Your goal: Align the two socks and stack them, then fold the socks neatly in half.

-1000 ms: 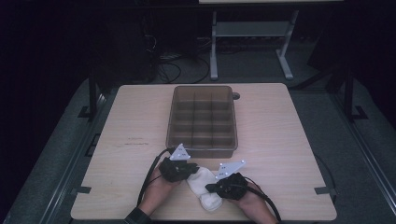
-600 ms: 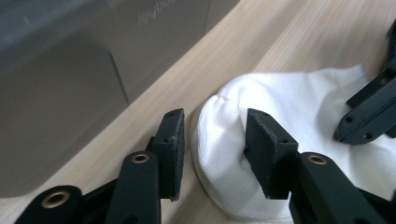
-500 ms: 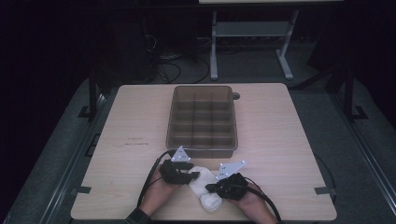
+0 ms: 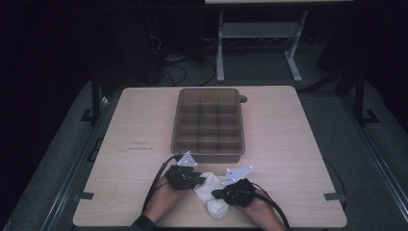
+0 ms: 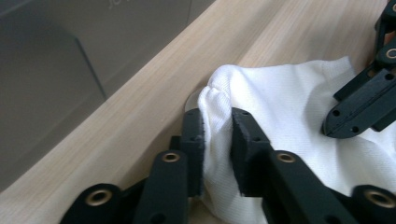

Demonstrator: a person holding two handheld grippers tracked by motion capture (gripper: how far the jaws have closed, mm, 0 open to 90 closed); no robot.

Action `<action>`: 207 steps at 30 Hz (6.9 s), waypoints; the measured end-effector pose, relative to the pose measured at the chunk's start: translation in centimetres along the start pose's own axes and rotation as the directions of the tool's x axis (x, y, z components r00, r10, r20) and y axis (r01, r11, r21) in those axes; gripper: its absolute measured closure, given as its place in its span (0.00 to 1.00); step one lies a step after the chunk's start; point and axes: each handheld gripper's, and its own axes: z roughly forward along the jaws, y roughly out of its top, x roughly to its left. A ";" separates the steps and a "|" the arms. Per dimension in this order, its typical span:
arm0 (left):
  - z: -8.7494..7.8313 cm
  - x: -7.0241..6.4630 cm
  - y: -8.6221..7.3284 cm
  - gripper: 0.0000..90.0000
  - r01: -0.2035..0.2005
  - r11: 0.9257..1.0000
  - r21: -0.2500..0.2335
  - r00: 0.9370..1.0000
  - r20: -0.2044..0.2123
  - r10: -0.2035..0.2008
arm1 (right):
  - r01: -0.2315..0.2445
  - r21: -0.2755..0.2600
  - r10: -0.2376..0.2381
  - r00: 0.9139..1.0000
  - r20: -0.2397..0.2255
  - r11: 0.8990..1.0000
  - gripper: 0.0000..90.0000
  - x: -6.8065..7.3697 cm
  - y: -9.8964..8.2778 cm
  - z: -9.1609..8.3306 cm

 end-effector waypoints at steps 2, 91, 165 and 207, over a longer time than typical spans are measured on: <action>0.0 0.0 0.0 0.89 -0.006 1.000 0.000 1.000 -0.001 0.006 | -0.003 0.001 0.003 1.000 -0.001 1.000 1.00 0.0 0.0 0.0; -2.4 -2.8 1.2 0.91 0.007 0.995 -0.103 0.995 0.105 0.004 | -0.078 -0.002 0.078 0.994 0.072 0.997 1.00 0.3 -0.5 -1.0; -0.5 -5.0 1.6 0.91 -0.091 0.993 -0.070 0.988 0.120 0.099 | -0.284 -0.112 0.302 0.829 0.470 0.952 0.13 -7.5 -9.4 -10.3; 0.9 -3.3 -0.1 0.46 -0.044 0.999 -0.021 0.995 0.091 0.046 | -0.283 -0.107 0.299 0.834 0.463 0.953 0.12 -7.5 -9.4 -10.2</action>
